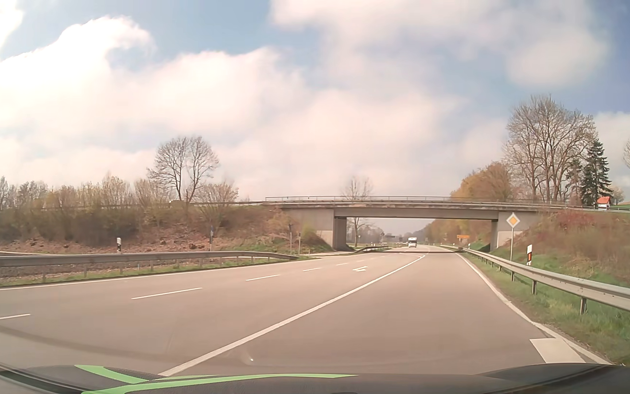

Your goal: Follow the waypoints while adhering to traffic rules and regulations

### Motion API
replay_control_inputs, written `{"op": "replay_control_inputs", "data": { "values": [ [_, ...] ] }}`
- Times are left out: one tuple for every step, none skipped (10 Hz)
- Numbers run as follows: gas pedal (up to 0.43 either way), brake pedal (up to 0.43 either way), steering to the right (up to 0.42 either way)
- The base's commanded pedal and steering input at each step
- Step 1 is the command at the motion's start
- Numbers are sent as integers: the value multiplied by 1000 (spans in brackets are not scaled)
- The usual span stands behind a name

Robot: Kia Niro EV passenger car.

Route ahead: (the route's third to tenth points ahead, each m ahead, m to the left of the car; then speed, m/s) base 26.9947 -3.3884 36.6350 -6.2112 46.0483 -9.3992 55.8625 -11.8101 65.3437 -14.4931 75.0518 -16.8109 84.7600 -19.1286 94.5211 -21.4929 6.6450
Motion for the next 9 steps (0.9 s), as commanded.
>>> {"op": "replay_control_inputs", "data": {
  "values": [
    [579,0,203],
    [591,0,184],
    [598,0,163],
    [598,0,149],
    [610,0,139],
    [610,0,127],
    [610,0,116],
    [610,0,104],
    [622,0,87]
  ]
}}
